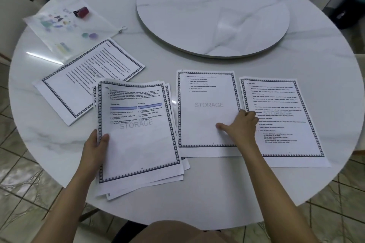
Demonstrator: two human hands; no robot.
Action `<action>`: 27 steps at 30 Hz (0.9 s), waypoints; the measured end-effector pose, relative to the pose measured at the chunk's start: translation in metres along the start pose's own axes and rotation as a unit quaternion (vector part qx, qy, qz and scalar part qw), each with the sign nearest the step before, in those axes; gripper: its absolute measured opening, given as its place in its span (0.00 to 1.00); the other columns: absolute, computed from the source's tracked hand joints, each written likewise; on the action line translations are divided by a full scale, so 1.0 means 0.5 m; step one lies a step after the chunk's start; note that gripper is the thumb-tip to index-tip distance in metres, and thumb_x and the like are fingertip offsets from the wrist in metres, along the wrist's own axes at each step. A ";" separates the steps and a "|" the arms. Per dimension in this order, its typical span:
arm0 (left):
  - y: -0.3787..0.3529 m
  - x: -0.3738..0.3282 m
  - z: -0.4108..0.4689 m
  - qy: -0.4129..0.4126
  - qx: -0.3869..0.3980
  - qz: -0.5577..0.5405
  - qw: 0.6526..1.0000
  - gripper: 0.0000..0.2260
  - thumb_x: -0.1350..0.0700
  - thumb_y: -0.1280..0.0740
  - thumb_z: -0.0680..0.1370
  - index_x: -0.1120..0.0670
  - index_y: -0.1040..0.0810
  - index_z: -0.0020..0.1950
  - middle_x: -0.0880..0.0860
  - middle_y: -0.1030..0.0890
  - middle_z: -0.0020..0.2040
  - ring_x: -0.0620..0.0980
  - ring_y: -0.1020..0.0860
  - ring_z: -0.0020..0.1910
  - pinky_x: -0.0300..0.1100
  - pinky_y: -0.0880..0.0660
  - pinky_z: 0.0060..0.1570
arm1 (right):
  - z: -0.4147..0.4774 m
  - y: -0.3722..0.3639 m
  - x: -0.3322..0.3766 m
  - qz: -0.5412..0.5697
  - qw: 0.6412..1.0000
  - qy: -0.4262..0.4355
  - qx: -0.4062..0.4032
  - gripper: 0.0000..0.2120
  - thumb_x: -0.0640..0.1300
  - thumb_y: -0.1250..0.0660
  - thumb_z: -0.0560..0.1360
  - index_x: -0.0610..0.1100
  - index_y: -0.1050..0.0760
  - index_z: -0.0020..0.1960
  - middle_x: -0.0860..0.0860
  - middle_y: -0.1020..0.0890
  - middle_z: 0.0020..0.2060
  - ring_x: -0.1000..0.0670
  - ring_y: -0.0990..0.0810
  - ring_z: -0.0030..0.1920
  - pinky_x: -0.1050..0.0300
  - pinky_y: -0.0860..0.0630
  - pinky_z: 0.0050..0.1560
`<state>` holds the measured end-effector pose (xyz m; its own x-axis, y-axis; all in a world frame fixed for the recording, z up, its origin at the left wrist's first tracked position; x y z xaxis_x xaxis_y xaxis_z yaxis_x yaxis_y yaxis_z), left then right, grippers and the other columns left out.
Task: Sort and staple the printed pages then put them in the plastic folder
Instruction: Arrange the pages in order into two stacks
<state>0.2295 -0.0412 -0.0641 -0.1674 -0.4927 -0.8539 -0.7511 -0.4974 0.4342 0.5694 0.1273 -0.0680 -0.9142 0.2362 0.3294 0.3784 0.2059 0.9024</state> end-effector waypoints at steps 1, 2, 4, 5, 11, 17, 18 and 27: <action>0.000 0.002 0.001 0.000 0.004 -0.002 1.000 0.13 0.59 0.43 0.81 0.59 0.30 0.65 0.54 0.25 0.55 0.54 0.26 0.52 0.48 0.30 0.52 | -0.001 -0.001 0.004 -0.008 1.000 -0.011 0.002 0.42 0.56 0.25 0.65 0.34 0.40 0.67 0.38 0.36 0.63 0.39 0.37 0.63 0.50 0.31 0.57; 0.000 0.005 0.001 0.000 0.008 -0.005 1.000 0.13 0.59 0.43 0.81 0.58 0.30 0.65 0.54 0.25 0.55 0.54 0.26 0.52 0.48 0.29 0.53 | -0.001 -0.001 0.007 -0.014 1.000 -0.022 0.005 0.43 0.56 0.25 0.65 0.33 0.41 0.67 0.37 0.36 0.64 0.39 0.37 0.63 0.50 0.31 0.57; 0.001 0.009 0.000 0.002 0.012 -0.012 1.000 0.13 0.59 0.43 0.81 0.59 0.30 0.65 0.54 0.25 0.55 0.54 0.26 0.52 0.48 0.29 0.53 | 0.001 0.002 0.012 -0.023 0.999 -0.039 0.012 0.45 0.56 0.25 0.65 0.30 0.42 0.67 0.35 0.36 0.64 0.39 0.37 0.64 0.51 0.34 0.60; 0.002 0.010 0.000 0.003 0.015 -0.015 1.000 0.13 0.59 0.43 0.81 0.59 0.30 0.65 0.54 0.25 0.55 0.54 0.26 0.52 0.48 0.29 0.52 | 0.003 0.004 0.014 -0.032 0.998 -0.042 0.016 0.45 0.56 0.25 0.66 0.29 0.42 0.67 0.35 0.36 0.64 0.38 0.37 0.64 0.51 0.36 0.61; 0.008 0.013 0.004 0.006 0.030 -0.029 0.999 0.14 0.59 0.43 0.81 0.59 0.30 0.65 0.54 0.25 0.55 0.53 0.26 0.52 0.47 0.30 0.52 | 0.018 0.009 0.017 -0.011 0.994 -0.100 0.046 0.48 0.56 0.23 0.64 0.31 0.44 0.68 0.34 0.37 0.66 0.38 0.37 0.66 0.49 0.34 0.62; 0.017 0.022 0.010 -0.001 0.051 -0.025 0.998 0.13 0.58 0.43 0.81 0.58 0.30 0.65 0.56 0.24 0.57 0.54 0.25 0.52 0.48 0.28 0.53 | 0.019 0.011 0.019 0.027 0.991 -0.121 0.051 0.46 0.53 0.22 0.63 0.34 0.44 0.69 0.36 0.38 0.67 0.38 0.38 0.68 0.46 0.37 0.65; 0.017 0.021 0.010 -0.004 0.053 -0.025 0.998 0.13 0.58 0.43 0.81 0.58 0.29 0.65 0.56 0.24 0.57 0.54 0.25 0.52 0.48 0.28 0.53 | 0.020 0.011 0.018 0.034 0.991 -0.121 0.051 0.46 0.52 0.22 0.64 0.35 0.44 0.69 0.36 0.38 0.67 0.38 0.38 0.68 0.46 0.37 0.66; 0.021 0.016 0.011 -0.016 0.073 -0.022 0.997 0.14 0.58 0.43 0.81 0.58 0.30 0.66 0.55 0.24 0.57 0.53 0.25 0.51 0.47 0.29 0.51 | 0.016 0.007 -0.010 0.148 0.984 -0.097 0.020 0.31 0.49 0.25 0.67 0.39 0.33 0.64 0.41 0.29 0.63 0.40 0.31 0.64 0.44 0.32 0.64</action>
<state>0.2169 -0.0466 -0.0682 -0.1509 -0.4483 -0.8810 -0.8423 -0.4082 0.3520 0.5762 0.1344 -0.0689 -0.7192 0.4682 0.5134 0.6333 0.1378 0.7615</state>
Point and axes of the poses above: each hand's wrist, its own z-axis towards the middle knuckle, its own y-axis out of the back of the hand, x = y × z, the point moved 3 cm from there along z, towards the middle knuckle
